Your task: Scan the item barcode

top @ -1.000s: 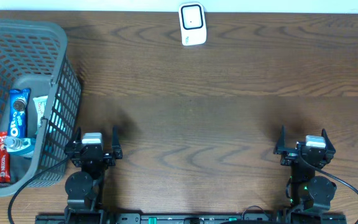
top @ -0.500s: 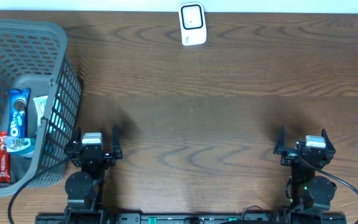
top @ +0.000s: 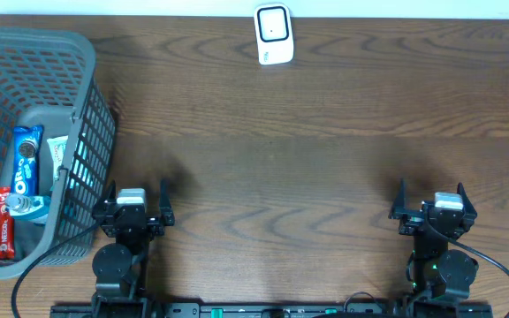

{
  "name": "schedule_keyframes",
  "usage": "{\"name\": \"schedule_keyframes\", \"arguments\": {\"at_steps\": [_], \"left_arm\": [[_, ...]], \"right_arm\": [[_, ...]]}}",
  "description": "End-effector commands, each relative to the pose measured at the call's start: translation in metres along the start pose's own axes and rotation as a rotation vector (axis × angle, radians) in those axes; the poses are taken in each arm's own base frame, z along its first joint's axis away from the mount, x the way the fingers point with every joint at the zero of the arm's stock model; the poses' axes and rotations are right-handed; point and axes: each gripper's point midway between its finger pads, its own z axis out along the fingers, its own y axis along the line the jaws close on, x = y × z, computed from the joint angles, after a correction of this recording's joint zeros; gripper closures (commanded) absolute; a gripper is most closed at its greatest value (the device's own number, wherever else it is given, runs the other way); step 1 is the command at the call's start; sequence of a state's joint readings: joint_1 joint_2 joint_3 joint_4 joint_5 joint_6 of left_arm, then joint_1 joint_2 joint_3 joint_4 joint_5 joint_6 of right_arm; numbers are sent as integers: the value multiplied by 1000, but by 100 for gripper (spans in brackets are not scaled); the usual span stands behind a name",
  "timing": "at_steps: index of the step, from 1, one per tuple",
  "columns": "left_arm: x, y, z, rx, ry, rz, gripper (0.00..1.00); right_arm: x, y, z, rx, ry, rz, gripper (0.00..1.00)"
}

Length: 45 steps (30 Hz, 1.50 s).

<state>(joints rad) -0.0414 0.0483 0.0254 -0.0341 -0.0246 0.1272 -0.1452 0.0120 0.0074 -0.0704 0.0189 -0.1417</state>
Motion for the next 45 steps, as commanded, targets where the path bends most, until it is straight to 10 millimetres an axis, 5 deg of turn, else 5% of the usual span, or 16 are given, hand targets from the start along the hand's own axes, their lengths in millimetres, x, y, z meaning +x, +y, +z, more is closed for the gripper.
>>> {"name": "schedule_keyframes", "arguments": {"at_steps": [1, 33, 38, 45], "left_arm": [[14, -4, 1, 16, 39, -3, 8], [9, -5, 1, 23, 21, -38, 8], [8, -5, 1, 24, 18, -187, 8], [-28, -36, -9, 226, -60, -186, 8]], "right_arm": [[0, 1, 0, -3, -2, 6, 1], [0, 1, 0, -3, -2, 5, 1], [0, 1, 0, -3, -2, 6, 1], [0, 1, 0, -3, -2, 6, 1]]}}
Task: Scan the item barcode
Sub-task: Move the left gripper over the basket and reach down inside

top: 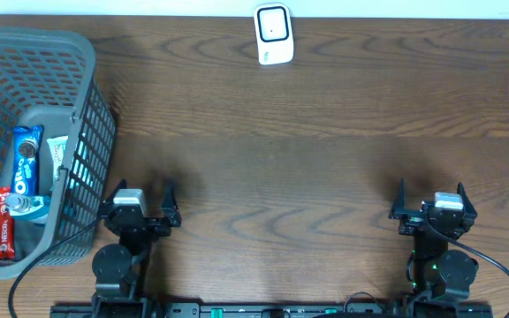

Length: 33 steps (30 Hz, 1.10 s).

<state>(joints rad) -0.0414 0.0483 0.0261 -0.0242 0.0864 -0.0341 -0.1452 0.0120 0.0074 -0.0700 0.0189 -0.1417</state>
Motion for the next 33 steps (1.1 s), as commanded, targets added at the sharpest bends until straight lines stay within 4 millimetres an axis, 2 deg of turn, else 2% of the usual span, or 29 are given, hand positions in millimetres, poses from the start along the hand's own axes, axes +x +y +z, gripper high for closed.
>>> {"name": "schedule_keyframes", "arguments": {"at_steps": [1, 10, 14, 17, 19, 21, 23, 29, 33], "left_arm": [[-27, -26, -8, 138, -53, -21, 8], [-58, -36, -21, 175, -10, -24, 8], [-83, -39, -27, 169, 29, -35, 8], [-110, -42, -34, 161, 94, -124, 8], [-126, -56, -41, 223, 138, -142, 8], [-143, -90, -56, 417, 182, -153, 8], [-150, -111, -68, 547, 209, -161, 8], [-161, -122, -71, 623, 197, -210, 8], [-182, -129, -68, 676, 140, -255, 8]], "right_arm": [[0, 1, 0, -3, -2, 6, 1], [0, 1, 0, -3, -2, 6, 1], [0, 1, 0, -3, -2, 6, 1], [0, 1, 0, -3, -2, 6, 1], [0, 1, 0, -3, -2, 5, 1], [0, 1, 0, -3, -2, 6, 1], [0, 1, 0, -3, -2, 6, 1], [0, 1, 0, -3, -2, 6, 1], [0, 1, 0, -3, -2, 6, 1]]}}
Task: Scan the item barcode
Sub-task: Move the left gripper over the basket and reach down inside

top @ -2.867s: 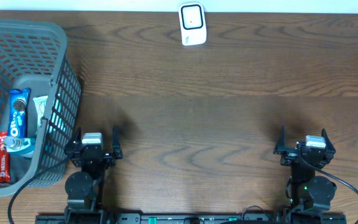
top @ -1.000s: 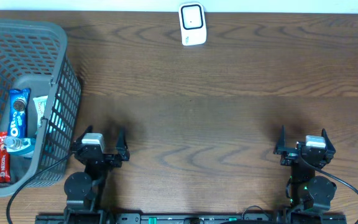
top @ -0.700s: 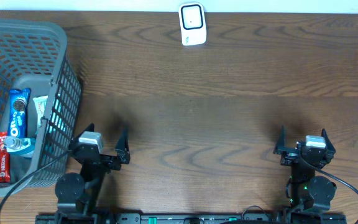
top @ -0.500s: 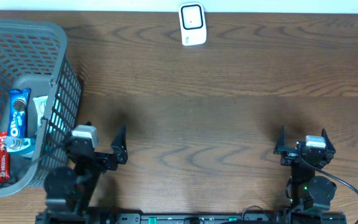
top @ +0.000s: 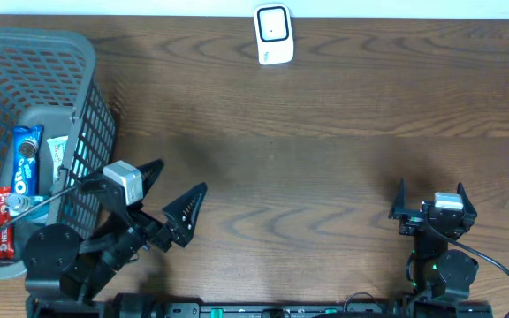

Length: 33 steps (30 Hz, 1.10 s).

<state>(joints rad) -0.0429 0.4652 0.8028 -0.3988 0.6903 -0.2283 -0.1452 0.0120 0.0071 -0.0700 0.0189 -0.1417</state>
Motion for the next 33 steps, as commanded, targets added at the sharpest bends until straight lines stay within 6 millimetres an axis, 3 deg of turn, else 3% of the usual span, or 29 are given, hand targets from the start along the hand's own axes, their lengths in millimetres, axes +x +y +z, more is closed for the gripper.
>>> {"name": "schedule_keyframes", "arguments": {"at_steps": [1, 5, 9, 11, 14, 17, 19, 22, 24, 27, 33], "left_arm": [[-14, -15, 4, 91, -20, -77, 8], [-39, -12, 18, 105, -52, -128, 8], [-65, 4, 39, 64, -15, -172, 8], [-83, 25, 47, -28, -11, -218, 8], [-109, 81, 48, -289, -26, -333, 8], [-126, 135, 27, -580, -42, -432, 8], [-133, 163, 1, -781, -76, -531, 8], [-142, 185, -44, -1028, -146, -644, 8], [-148, 191, -69, -1149, -182, -656, 8], [-151, 192, -92, -1243, -218, -634, 8], [-146, 192, -110, -1331, -223, -618, 8]], "right_arm": [[0, 1, 0, -3, -2, 6, 1], [0, 1, 0, -3, -2, 6, 1], [0, 1, 0, -3, -2, 6, 1], [0, 1, 0, -3, -2, 6, 1], [0, 1, 0, -3, -2, 6, 1], [0, 1, 0, -3, -2, 5, 1], [0, 1, 0, -3, -2, 6, 1], [0, 1, 0, -3, -2, 6, 1], [0, 1, 0, -3, -2, 6, 1], [0, 1, 0, -3, -2, 6, 1], [0, 1, 0, -3, -2, 6, 1]]}}
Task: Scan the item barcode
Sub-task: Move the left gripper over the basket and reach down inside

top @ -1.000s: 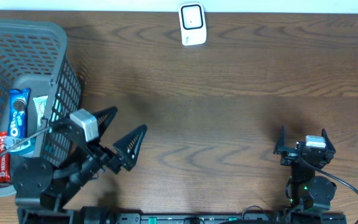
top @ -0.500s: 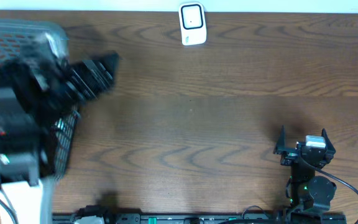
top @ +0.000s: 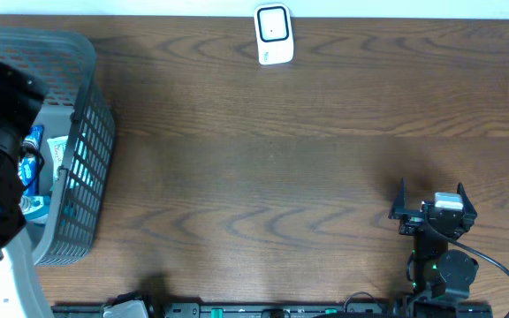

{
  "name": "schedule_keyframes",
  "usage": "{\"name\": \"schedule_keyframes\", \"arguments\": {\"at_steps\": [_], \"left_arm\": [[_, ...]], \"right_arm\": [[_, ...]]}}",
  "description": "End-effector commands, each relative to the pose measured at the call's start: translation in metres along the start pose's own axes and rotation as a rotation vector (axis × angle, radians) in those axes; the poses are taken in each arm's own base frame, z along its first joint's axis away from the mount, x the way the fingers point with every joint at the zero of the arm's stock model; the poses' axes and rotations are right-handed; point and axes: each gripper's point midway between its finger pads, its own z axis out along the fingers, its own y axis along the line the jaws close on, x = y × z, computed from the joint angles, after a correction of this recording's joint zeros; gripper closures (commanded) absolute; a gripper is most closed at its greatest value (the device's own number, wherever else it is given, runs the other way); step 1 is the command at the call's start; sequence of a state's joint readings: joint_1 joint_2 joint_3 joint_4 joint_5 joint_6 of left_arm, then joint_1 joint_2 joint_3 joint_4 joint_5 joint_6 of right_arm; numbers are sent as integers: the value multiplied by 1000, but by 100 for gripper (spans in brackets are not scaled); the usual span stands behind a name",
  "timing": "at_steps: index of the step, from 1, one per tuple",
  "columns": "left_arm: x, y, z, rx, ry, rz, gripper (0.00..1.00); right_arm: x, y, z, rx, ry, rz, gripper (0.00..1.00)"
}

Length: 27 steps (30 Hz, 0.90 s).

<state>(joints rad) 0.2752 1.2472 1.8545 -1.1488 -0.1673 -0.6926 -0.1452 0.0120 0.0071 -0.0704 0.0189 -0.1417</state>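
The white barcode scanner [top: 273,34] stands at the table's far edge. The grey mesh basket [top: 82,132] at the left holds the items: a sliver of the blue Oreo pack [top: 34,140] and a white-and-green pack [top: 58,157] show. My left arm looms large and blurred over the basket and hides most of its contents; its fingers cannot be made out. The right gripper [top: 431,196] rests open and empty near the front right edge.
The dark wooden table [top: 272,177] stretches between basket and right arm. The basket's near wall [top: 73,238] stands close to the left arm's base. A black rail [top: 263,311] runs along the front edge.
The left arm has gone from the table in front of the basket, fingers spread, to high over the basket, covering the red pack and most of the Oreo pack. The right arm has not moved.
Both arms first rested at the front edge with open grippers. The left gripper then turned slightly, later stood tilted toward the basket with fingers wide apart, and the arm now hangs over the basket. The items and the right arm stayed put.
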Motion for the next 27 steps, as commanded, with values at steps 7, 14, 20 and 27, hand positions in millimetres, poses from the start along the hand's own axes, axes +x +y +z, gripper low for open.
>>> {"name": "schedule_keyframes", "arguments": {"at_steps": [7, 14, 20, 27], "left_arm": [[0, 82, 9, -400, -43, -249, 8], [22, 157, 31, -773, 90, -442, 8], [40, 196, 55, -946, 247, -579, 8], [58, 210, 93, -987, 423, -576, 8]], "right_arm": [[0, 1, 0, -3, -2, 6, 1], [0, 1, 0, -3, -2, 6, 1], [0, 1, 0, -3, -2, 6, 1], [0, 1, 0, -3, -2, 5, 1]]}}
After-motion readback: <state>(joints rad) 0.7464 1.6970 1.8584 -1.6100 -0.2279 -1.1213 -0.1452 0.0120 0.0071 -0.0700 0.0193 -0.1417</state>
